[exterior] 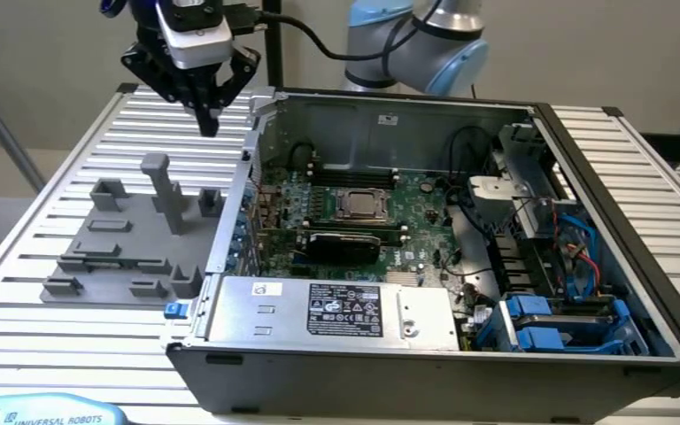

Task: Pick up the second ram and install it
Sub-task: 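Reach for the second ram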

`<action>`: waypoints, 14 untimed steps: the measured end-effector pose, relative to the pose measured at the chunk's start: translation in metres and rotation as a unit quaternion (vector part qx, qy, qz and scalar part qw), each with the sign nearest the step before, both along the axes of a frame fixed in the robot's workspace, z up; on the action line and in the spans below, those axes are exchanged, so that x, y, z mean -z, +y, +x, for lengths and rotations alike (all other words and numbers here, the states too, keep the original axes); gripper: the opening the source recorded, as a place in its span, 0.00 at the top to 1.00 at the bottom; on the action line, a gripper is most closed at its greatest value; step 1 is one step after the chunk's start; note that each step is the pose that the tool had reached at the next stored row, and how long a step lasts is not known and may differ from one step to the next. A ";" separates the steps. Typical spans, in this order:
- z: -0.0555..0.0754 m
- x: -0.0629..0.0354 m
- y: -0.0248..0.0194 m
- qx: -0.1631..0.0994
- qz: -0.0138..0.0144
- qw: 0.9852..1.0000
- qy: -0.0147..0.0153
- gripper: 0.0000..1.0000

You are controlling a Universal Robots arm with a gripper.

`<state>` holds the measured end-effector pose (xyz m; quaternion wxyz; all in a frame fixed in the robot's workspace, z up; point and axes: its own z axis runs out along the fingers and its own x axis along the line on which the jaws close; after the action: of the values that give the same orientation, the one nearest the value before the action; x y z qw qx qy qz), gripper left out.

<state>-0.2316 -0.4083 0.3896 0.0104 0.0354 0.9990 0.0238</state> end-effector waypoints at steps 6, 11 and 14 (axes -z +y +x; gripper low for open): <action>-0.027 0.0051 -0.0013 0.000 0.000 1.000 0.000 0.89; -0.050 0.0113 -0.0016 0.000 -0.001 1.000 0.000 0.89; -0.063 0.0152 -0.0017 0.000 -0.002 1.000 0.000 0.89</action>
<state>-0.2951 -0.4099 0.3744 0.0105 0.0353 0.9991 0.0222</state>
